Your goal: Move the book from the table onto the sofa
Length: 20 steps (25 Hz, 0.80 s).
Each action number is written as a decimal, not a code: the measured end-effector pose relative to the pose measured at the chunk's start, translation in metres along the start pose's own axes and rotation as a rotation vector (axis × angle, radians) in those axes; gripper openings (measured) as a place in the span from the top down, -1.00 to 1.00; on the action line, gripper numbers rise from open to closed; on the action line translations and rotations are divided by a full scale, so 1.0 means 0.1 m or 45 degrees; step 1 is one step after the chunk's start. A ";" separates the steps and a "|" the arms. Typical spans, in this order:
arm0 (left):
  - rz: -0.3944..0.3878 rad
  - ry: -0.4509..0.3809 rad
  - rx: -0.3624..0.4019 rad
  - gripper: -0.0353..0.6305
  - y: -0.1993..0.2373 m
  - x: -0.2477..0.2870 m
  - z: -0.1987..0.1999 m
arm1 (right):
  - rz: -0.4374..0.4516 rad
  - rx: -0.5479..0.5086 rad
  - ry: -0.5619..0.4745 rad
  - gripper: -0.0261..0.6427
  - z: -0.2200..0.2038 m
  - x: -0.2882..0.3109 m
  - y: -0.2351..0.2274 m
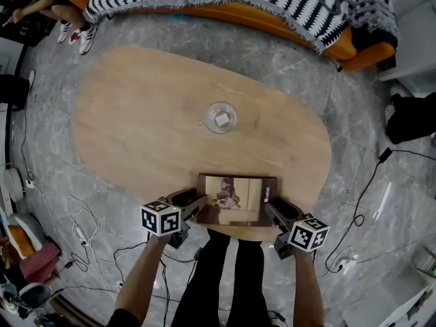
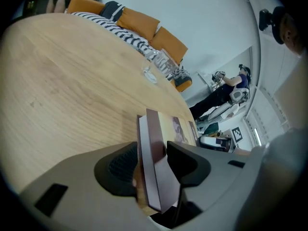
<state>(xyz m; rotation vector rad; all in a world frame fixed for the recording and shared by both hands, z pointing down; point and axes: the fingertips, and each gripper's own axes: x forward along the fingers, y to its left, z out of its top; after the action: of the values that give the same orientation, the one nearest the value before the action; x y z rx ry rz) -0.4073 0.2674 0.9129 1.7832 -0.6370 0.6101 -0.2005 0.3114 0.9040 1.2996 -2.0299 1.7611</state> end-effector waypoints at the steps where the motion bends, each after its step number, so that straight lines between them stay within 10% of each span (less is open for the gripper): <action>1: -0.017 -0.003 -0.022 0.35 0.00 0.00 0.00 | 0.008 0.009 0.005 0.34 -0.02 0.02 0.00; 20: -0.062 -0.012 -0.100 0.43 -0.01 -0.01 0.04 | 0.031 0.079 -0.025 0.47 0.00 0.04 -0.01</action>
<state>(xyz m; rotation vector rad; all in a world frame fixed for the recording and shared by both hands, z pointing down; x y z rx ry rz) -0.4067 0.2637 0.9105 1.7242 -0.6144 0.5372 -0.2025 0.3094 0.9075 1.3198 -2.0253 1.8436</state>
